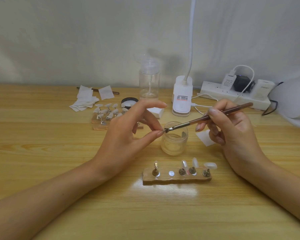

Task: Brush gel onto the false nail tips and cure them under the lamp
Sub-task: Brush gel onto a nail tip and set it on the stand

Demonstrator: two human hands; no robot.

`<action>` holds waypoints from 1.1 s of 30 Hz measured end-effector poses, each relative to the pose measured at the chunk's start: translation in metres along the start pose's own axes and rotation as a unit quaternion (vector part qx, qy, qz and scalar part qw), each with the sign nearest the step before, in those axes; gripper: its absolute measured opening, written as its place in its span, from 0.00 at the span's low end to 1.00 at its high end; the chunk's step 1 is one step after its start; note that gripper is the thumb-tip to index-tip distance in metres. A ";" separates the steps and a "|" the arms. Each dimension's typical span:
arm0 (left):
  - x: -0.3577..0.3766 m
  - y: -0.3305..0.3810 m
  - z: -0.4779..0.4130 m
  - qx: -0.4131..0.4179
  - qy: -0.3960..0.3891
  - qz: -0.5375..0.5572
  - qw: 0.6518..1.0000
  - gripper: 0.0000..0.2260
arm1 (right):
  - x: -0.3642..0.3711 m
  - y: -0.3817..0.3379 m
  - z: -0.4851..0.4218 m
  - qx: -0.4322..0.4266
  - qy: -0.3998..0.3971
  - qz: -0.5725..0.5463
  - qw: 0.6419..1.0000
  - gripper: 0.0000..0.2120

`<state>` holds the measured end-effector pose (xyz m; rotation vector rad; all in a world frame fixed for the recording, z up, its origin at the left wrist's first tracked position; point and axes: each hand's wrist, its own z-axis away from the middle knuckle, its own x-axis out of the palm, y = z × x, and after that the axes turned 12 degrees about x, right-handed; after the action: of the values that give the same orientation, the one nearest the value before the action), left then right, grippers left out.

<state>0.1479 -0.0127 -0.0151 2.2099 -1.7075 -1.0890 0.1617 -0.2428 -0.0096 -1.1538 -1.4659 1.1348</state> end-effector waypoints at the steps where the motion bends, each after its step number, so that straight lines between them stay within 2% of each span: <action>1: 0.000 0.000 0.000 0.000 0.000 -0.002 1.000 0.20 | 0.001 0.000 0.000 0.008 0.007 0.004 1.000 0.09; 4: 0.000 0.000 0.001 0.000 -0.001 -0.004 1.000 0.20 | -0.001 0.000 0.000 0.026 0.030 -0.011 0.999 0.09; 8: 0.000 0.000 0.000 -0.003 -0.001 -0.006 1.000 0.20 | -0.001 0.001 0.000 0.003 -0.007 0.002 1.000 0.07; 12: 0.000 0.000 0.000 -0.004 -0.001 -0.003 1.000 0.20 | -0.002 0.002 -0.001 0.020 0.023 -0.001 1.000 0.08; 17: 0.000 0.001 0.000 -0.006 -0.001 0.002 1.000 0.20 | 0.001 0.000 0.001 -0.008 -0.009 0.001 1.000 0.09; 27: 0.000 0.001 0.000 -0.006 -0.004 0.004 1.000 0.20 | 0.001 0.001 0.001 0.012 0.015 0.017 1.000 0.09; 33: 0.000 0.000 0.000 -0.005 0.000 0.003 1.000 0.20 | -0.001 0.001 0.000 -0.010 0.006 -0.016 1.000 0.07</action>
<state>0.1475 -0.0126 -0.0150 2.1981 -1.7033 -1.0934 0.1619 -0.2435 -0.0102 -1.1444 -1.4843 1.0930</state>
